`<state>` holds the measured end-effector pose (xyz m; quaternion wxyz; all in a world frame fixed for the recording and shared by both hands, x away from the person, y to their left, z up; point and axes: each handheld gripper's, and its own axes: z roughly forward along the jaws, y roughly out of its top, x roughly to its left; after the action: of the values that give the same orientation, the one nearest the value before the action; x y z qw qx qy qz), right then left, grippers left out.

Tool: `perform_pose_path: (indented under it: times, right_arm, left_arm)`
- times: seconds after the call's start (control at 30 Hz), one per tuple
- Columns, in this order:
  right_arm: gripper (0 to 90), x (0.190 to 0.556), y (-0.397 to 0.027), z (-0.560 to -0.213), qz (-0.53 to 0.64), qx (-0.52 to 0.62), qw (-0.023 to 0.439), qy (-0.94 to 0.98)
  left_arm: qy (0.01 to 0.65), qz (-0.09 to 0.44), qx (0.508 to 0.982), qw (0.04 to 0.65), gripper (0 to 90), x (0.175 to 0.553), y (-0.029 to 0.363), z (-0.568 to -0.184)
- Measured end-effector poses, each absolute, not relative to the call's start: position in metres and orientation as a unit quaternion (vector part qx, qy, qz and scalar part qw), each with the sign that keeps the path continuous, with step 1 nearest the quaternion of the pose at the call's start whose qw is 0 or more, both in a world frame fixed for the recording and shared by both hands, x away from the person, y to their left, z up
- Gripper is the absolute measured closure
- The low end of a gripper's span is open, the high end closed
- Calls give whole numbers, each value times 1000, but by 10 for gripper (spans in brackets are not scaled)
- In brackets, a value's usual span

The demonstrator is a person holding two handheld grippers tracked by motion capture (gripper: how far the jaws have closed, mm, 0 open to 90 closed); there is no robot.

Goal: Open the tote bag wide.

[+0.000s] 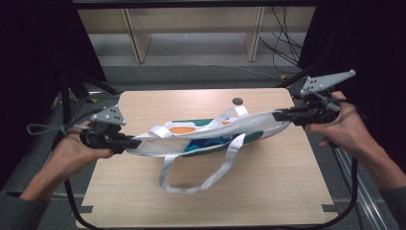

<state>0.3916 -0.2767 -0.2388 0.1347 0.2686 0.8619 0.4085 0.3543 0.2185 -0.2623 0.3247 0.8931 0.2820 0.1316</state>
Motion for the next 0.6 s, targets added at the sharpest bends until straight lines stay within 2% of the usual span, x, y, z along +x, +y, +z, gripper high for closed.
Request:
perform_pose_path:
  times: [0.07,0.1,0.17,0.27,0.43,0.6]
  right_arm:
    - [879,398,-276,-217,408,268,149,860]
    - [879,398,-276,-217,408,268,149,860]
    - [882,404,-274,-195,404,256,177,860]
    - [883,405,-273,-180,397,258,185,861]
    - [886,410,-272,-165,388,257,194,864]
    - [887,414,-278,-166,394,261,186,861]
  left_arm:
    - [282,136,895,317,847,363,218,-244]
    - [282,136,895,317,848,363,218,-244]
    - [289,136,893,317,849,368,219,-229]
    - [284,125,898,312,850,374,219,-206]
    - [279,131,904,295,855,376,211,-184]
    - [288,122,901,299,855,383,212,-183]
